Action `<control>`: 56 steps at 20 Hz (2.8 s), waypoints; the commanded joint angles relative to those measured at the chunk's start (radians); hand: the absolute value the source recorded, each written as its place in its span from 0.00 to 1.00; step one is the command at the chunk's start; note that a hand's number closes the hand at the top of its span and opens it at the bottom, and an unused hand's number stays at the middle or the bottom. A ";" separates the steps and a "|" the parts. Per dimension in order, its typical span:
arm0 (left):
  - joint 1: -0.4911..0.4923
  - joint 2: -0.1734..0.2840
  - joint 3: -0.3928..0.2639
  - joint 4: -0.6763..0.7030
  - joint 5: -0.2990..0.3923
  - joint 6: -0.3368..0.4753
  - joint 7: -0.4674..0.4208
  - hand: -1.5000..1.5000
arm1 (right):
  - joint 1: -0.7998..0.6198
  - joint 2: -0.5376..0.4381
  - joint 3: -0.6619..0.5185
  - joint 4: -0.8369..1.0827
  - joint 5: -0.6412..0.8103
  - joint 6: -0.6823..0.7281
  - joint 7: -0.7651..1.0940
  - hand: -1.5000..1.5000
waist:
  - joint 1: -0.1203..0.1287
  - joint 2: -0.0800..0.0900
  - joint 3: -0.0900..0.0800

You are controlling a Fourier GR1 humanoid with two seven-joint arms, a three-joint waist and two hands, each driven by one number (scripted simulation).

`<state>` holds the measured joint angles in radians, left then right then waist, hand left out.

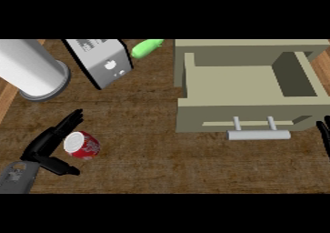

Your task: Pick up the can, place it into the drawer and close the drawer

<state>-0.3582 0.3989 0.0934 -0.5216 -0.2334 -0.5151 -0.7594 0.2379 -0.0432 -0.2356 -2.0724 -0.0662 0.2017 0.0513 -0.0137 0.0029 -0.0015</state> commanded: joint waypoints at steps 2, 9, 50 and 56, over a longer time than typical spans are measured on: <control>-0.061 -0.006 -0.007 0.065 -0.003 -0.080 -0.071 0.00 | 0.020 0.019 0.022 -0.058 0.003 -0.007 0.047 0.00 | -0.001 -0.001 0.000; -0.045 -0.055 -0.038 0.093 -0.009 -0.066 -0.123 0.00 | 0.006 -0.029 -0.040 -0.025 -0.035 0.028 0.024 0.00 | 0.003 -0.001 0.001; 0.014 -0.336 0.104 -0.574 0.319 0.475 0.490 1.00 | 0.095 0.040 -0.005 -0.125 -0.029 0.008 0.030 0.00 | 0.022 -0.009 0.003; -0.014 -0.373 -0.009 -0.836 0.251 0.566 0.690 1.00 | 0.027 0.027 -0.018 -0.131 -0.034 -0.024 0.093 0.00 | 0.026 -0.008 0.003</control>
<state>-0.3478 0.0483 0.1401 -1.1849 0.0419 -0.0061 -0.2119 0.3200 -0.0155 -0.2635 -2.2113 -0.1161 0.2069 0.1025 0.0059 -0.0053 0.0010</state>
